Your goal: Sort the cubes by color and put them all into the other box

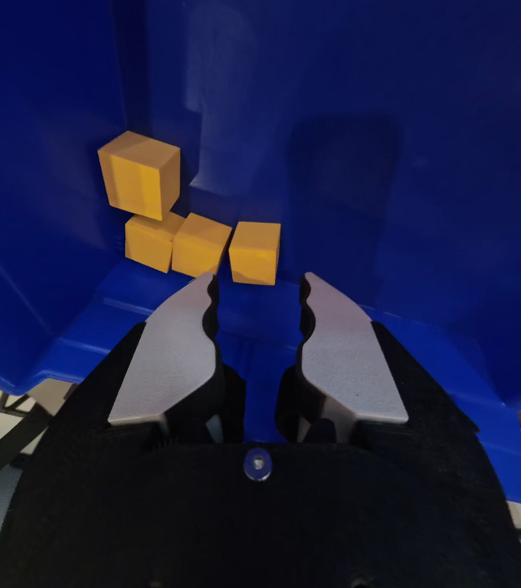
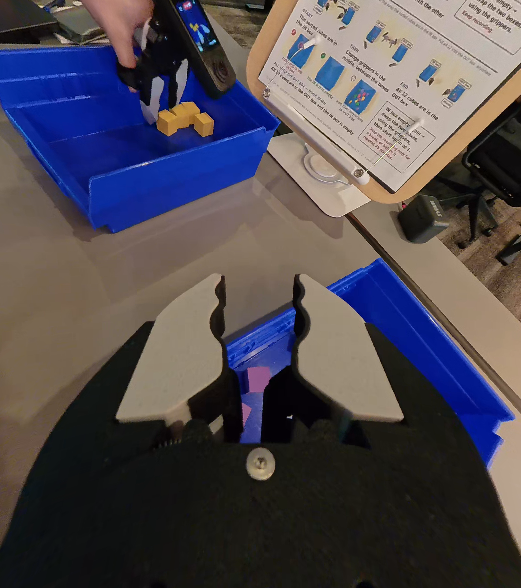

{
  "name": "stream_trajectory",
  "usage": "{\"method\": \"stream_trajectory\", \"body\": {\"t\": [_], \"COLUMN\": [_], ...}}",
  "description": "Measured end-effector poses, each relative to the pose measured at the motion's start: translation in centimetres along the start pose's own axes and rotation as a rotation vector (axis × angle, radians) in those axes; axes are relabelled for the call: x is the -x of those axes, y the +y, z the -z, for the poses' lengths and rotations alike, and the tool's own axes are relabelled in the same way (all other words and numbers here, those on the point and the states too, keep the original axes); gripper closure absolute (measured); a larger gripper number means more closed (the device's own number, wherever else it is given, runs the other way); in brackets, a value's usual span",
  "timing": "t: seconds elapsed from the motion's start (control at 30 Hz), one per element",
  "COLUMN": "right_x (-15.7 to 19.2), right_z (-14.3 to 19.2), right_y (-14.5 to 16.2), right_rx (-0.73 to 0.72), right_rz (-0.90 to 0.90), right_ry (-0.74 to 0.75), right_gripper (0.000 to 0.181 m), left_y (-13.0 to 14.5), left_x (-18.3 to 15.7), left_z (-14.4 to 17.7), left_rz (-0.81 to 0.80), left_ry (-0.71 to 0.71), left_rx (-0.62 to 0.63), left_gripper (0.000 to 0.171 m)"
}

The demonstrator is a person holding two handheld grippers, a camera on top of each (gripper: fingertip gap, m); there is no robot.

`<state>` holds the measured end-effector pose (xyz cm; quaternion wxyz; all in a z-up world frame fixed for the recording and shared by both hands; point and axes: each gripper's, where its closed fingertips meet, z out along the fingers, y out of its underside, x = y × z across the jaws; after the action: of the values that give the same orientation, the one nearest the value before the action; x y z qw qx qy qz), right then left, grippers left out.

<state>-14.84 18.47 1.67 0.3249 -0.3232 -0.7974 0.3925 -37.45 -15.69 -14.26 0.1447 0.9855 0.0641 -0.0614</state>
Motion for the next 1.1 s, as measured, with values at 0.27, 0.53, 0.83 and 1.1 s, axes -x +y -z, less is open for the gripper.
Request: {"method": "stream_trajectory", "body": {"t": [0.27, 0.53, 0.83, 1.1], "right_x": [-0.2, -0.1, -0.3, -0.5], "right_z": [0.1, 0.0, 0.2, 0.3], "right_y": [0.0, 0.0, 0.0, 0.0], "right_rx": [-0.003, 0.0, -0.006, -0.011], "right_rz": [0.002, 0.003, -0.001, -0.002], "right_ry": [0.007, 0.007, 0.014, 0.015], "right_gripper": [0.141, 0.141, 0.141, 0.141], "left_y": [-0.2, -0.8, -1.3, -0.5], "left_x": [-0.4, -0.9, -2.0, -0.9], "left_z": [0.1, 0.8, 1.3, 1.2], "left_rz": [0.032, 0.047, 0.107, 0.188], "left_ry": [0.003, 0.029, 0.188, 0.198], "left_rx": [0.025, -0.007, -0.064, -0.056], "left_gripper": [0.119, 0.12, 0.123, 0.123]}}
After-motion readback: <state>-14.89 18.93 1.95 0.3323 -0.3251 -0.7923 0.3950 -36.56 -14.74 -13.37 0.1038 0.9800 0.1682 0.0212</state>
